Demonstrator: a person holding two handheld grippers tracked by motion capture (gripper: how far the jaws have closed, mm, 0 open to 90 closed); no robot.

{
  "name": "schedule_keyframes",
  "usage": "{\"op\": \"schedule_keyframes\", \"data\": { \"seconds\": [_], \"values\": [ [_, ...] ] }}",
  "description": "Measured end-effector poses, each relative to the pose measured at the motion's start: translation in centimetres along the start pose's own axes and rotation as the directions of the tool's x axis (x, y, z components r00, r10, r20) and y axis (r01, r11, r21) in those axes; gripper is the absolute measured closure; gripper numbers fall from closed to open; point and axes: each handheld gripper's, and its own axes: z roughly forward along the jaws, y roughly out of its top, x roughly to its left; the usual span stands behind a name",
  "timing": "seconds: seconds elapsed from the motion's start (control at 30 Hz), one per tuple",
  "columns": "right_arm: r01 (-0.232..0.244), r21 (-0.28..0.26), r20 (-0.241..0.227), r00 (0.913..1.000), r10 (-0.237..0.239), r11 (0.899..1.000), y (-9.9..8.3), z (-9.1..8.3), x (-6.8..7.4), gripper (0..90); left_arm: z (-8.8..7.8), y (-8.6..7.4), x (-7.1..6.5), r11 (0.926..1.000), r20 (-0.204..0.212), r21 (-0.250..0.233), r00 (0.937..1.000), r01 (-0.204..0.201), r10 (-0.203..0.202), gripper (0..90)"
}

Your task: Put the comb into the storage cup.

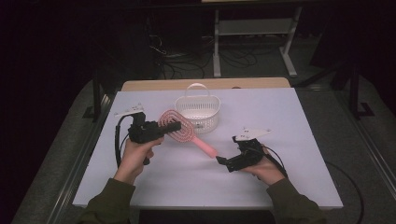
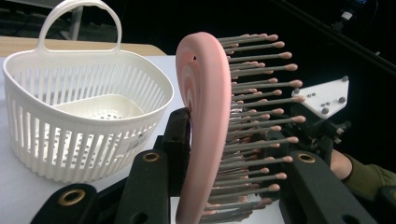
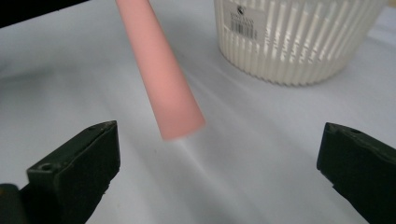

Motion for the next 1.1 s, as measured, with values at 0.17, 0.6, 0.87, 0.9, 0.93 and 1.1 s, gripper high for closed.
{"op": "schedule_keyframes", "data": {
  "seconds": [0.17, 0.6, 0.87, 0.9, 0.93, 1.1],
  "values": [
    [-0.014, 0.001, 0.02, 0.9997, 0.014, 1.0, -1.4, -1.0, -0.5, 0.0, -0.1, 0.1, 0.0, 1.0, 0.0, -0.003, 1.0, 0.001, -0.001, 64.5],
    [-0.03, -0.013, 0.062, 0.9976, 0.031, 0.999, -4.0, -3.6, -1.1, 0.0, -0.3, 0.2, 0.0, 0.9999, 0.014, -0.012, 0.9999, 0.005, -0.005, 64.5],
    [-0.03, -0.015, 0.072, 0.9969, 0.031, 0.999, -5.3, -4.7, -1.1, 0.0, -0.4, 0.4, -0.1, 0.9997, 0.029, -0.021, 0.9995, 0.009, -0.008, 64.5],
    [-0.033, -0.019, 0.079, 0.9963, 0.035, 0.999, -5.5, -4.8, -1.2, 0.0, -0.4, 0.4, -0.1, 0.9997, 0.031, -0.021, 0.9995, 0.009, -0.009, 64.5],
    [-0.039, -0.02, 0.083, 0.9957, 0.04, 0.999, -5.6, -5.1, -1.2, 0.0, -0.4, 0.4, -0.1, 0.9997, 0.033, -0.021, 0.9994, 0.011, -0.01, 64.5],
    [-0.047, -0.026, 0.098, 0.994, 0.049, 0.999, -6.2, -5.8, -1.5, 0.0, -0.4, 0.5, -0.2, 0.9998, 0.039, -0.02, 0.9992, 0.005, -0.004, 64.4]
  ]
}}
